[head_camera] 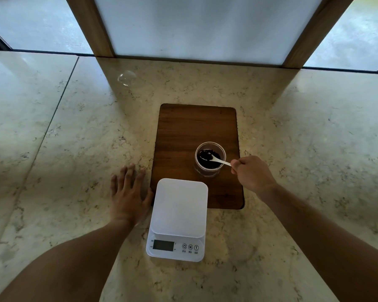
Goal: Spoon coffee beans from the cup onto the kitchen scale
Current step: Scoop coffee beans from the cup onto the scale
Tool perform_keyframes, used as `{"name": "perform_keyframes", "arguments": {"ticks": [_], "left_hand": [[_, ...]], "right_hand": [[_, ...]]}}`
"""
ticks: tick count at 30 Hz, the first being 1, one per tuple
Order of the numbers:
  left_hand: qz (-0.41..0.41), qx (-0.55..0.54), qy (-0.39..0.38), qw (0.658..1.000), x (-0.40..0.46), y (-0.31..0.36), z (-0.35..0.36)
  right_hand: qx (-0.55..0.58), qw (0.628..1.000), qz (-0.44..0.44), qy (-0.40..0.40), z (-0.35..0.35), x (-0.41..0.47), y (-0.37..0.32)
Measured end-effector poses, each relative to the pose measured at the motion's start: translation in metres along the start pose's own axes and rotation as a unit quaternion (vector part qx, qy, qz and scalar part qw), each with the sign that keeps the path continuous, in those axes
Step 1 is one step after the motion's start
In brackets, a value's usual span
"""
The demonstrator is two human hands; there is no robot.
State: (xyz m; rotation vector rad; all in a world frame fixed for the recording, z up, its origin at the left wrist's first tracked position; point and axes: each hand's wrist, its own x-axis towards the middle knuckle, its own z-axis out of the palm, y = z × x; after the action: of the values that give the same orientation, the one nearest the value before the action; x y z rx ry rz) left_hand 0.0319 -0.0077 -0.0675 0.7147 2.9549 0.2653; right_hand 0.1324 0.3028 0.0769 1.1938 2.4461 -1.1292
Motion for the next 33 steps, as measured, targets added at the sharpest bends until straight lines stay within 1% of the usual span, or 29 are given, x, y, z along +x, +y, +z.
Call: {"name": "perform_keyframes", "arguments": {"ticks": [9, 15, 20, 26, 28, 33], "left_hand": [[-0.006, -0.008, -0.003, 1.0, 0.0, 0.003, -0.005], [-0.006, -0.01, -0.002, 1.0, -0.001, 0.002, -0.004], [-0.004, -0.004, -0.004, 1.0, -0.001, 0.001, -0.003], [-0.002, -0.012, 0.005, 1.0, -0.001, 0.001, -0.004], [-0.003, -0.015, 0.006, 1.0, -0.001, 0.002, -0.004], [-0.001, -0.014, 0.005, 1.0, -0.001, 0.002, -0.004]], "right_hand": [[0.044, 0.999, -0.009, 0.0, 0.0, -0.011, 0.007], [0.061, 0.997, -0.047, -0.013, 0.005, -0.027, 0.005], [0.056, 0.995, -0.057, -0.054, 0.023, -0.045, 0.008], [0.032, 0.993, -0.056, -0.094, 0.052, -0.061, 0.029], [0.03, 0.993, -0.055, -0.097, 0.06, -0.064, 0.036], [0.024, 0.994, -0.072, -0.075, 0.072, -0.07, 0.045]]}}
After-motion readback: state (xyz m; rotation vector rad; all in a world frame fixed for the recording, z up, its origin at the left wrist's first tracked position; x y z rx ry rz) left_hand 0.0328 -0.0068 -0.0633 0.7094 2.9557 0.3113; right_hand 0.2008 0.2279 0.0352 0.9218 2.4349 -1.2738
